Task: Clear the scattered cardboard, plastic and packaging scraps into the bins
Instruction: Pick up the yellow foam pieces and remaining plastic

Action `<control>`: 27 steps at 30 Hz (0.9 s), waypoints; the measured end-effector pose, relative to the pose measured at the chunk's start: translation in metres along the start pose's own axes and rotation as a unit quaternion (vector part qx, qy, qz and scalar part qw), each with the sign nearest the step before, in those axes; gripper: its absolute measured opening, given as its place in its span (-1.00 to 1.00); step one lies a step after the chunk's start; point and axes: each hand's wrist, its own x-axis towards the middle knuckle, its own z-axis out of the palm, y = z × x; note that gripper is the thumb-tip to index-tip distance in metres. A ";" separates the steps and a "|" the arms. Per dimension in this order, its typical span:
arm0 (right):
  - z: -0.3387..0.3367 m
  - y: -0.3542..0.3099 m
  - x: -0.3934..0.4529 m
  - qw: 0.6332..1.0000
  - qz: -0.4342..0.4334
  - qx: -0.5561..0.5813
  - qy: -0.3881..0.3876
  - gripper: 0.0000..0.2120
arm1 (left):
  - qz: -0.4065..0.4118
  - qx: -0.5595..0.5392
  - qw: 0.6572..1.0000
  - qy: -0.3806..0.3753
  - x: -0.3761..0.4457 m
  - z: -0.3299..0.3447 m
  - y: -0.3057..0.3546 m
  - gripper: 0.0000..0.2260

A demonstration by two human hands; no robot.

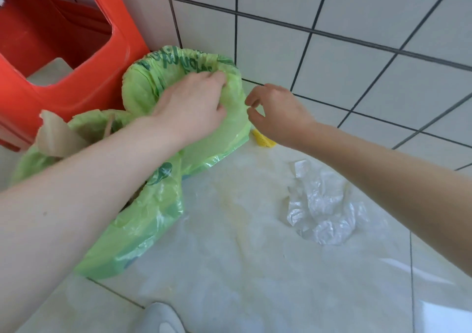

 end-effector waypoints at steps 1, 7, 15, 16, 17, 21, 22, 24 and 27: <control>0.002 0.007 -0.009 1.000 0.016 0.006 0.001 -0.73 | 0.001 -0.029 1.000 0.008 -0.009 0.006 0.012 -0.69; 0.033 0.051 -0.048 0.993 0.099 0.031 -0.064 -0.76 | -0.079 -0.125 0.987 -0.070 -0.069 0.089 0.056 -0.73; 0.088 0.087 -0.050 0.980 0.122 -0.004 -0.159 -0.73 | -0.108 0.054 0.981 -0.152 -0.122 0.168 0.027 -0.57; 0.093 0.089 -0.046 0.978 0.119 -0.021 -0.169 -0.71 | -0.118 0.072 0.976 -0.169 -0.124 0.170 0.022 -0.56; 0.097 0.091 -0.042 0.976 0.114 -0.039 -0.180 -0.69 | -0.127 0.081 0.971 -0.184 -0.125 0.172 0.018 -0.55; 0.115 0.097 -0.022 0.968 0.107 -0.096 -0.208 -0.57 | -0.163 0.102 0.947 -0.258 -0.125 0.176 0.013 -0.57; 0.119 0.098 -0.017 0.966 0.110 -0.098 -0.213 -0.54 | -0.167 0.116 0.938 -0.280 -0.124 0.177 0.012 -0.56; 0.126 0.100 -0.007 0.962 0.117 -0.092 -0.230 -0.49 | -0.188 0.137 0.924 -0.303 -0.124 0.181 0.008 -0.47; 0.136 0.104 0.003 0.954 0.108 -0.108 -0.257 -0.45 | -0.182 0.184 0.915 -0.309 -0.127 0.191 -0.003 -0.39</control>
